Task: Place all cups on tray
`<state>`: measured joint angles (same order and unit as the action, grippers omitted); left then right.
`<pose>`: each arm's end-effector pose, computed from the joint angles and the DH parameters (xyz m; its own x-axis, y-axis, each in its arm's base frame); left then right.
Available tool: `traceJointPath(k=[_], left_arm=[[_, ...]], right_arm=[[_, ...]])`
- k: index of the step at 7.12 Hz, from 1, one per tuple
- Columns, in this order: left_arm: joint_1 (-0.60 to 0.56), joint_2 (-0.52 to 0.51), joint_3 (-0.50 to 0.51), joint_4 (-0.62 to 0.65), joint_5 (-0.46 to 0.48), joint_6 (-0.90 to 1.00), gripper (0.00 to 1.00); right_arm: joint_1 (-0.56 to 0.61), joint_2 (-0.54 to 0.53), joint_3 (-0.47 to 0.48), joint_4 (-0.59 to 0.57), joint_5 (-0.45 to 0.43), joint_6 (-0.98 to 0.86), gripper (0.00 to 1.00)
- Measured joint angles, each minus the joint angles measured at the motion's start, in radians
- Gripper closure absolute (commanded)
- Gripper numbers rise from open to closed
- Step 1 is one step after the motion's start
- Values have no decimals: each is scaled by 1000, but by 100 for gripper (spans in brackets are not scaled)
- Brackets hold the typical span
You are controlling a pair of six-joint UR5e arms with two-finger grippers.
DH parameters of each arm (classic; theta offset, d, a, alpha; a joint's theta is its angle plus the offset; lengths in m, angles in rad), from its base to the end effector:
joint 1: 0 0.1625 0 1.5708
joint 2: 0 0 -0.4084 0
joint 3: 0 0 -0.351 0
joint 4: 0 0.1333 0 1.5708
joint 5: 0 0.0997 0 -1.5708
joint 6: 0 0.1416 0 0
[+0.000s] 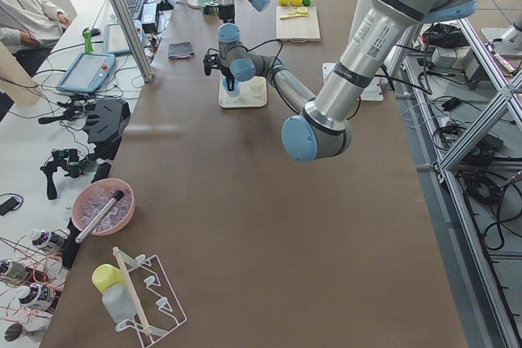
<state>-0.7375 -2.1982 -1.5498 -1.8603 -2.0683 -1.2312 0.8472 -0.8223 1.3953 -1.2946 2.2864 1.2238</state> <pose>0.4647 -0.5110 0.2930 0.5410 -0.0960 -0.8355 0.1431 0.9895 -0.0211 -0.4457 -0.5656 0.2672 0.4927 0.1701 0.8534 -0.0765 0.9854 -0.1522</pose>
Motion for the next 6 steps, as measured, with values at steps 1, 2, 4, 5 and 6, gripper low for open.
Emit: traceJointPath(k=[1,2,4,5,6], left_arm=[[32,-2,-3,-1,29,-13,2],[41,0,-5,-2,46,-11,2],[-47,49,-24,0,-2,118,2],[-139,114,-42,1,-78,255,2],[-240,185,-50,2,-146,416,2]], right_arm=[[28,-26,18,-1,23,-22,0],[47,-58,38,-1,31,-49,0],[88,-101,60,-3,40,-85,0],[117,-123,66,-4,48,-116,0],[153,-159,72,-5,59,-178,0]])
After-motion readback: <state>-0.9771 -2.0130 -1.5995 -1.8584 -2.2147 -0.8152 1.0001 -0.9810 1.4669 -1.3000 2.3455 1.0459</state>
